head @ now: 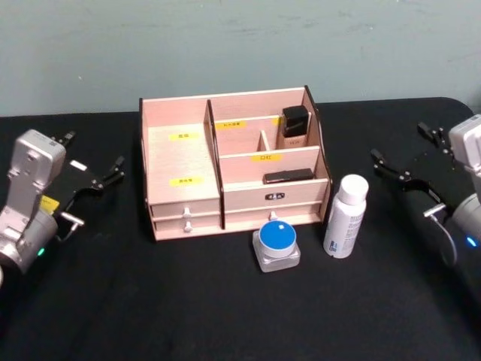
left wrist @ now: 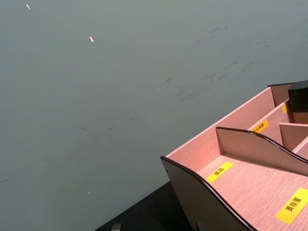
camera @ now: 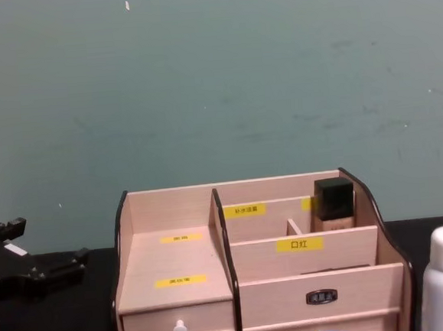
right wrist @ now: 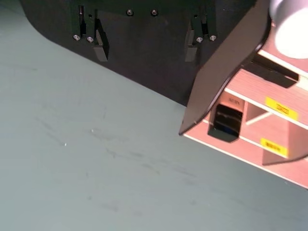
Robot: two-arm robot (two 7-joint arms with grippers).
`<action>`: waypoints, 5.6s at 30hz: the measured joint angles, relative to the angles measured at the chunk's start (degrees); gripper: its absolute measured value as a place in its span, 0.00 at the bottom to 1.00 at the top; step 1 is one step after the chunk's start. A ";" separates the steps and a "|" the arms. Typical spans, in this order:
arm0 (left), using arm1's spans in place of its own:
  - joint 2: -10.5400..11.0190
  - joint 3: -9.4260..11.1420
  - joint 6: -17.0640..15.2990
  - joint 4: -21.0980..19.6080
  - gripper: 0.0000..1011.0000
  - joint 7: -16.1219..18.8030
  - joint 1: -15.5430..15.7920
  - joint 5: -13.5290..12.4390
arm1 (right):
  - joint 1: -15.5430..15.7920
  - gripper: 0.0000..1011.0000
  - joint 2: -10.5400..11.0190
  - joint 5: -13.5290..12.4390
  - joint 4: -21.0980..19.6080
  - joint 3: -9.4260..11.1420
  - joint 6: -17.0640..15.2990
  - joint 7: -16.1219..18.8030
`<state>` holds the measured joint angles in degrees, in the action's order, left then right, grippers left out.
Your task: Pick up the facial cleanser and watermelon frost from the table and place them into the tiered storage box.
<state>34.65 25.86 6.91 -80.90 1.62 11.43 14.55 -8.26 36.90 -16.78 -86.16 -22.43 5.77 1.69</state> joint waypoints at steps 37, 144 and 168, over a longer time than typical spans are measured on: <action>0.00 0.00 0.00 0.00 1.00 0.00 0.00 0.00 | 26.35 0.99 14.85 -8.36 -28.25 17.01 -1.55 9.63; 0.00 0.00 0.00 0.00 1.00 0.00 0.00 0.00 | 2.72 0.60 -3.31 -5.53 -2.87 3.70 -12.18 24.62; 0.00 0.00 0.00 0.00 1.00 0.00 0.00 0.00 | 4.61 0.60 -0.98 -8.02 -9.13 5.13 -14.71 24.83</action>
<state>34.64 25.86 6.91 -80.90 1.62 11.43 14.55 -3.65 35.92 -24.79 -95.29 -17.30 -8.94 26.53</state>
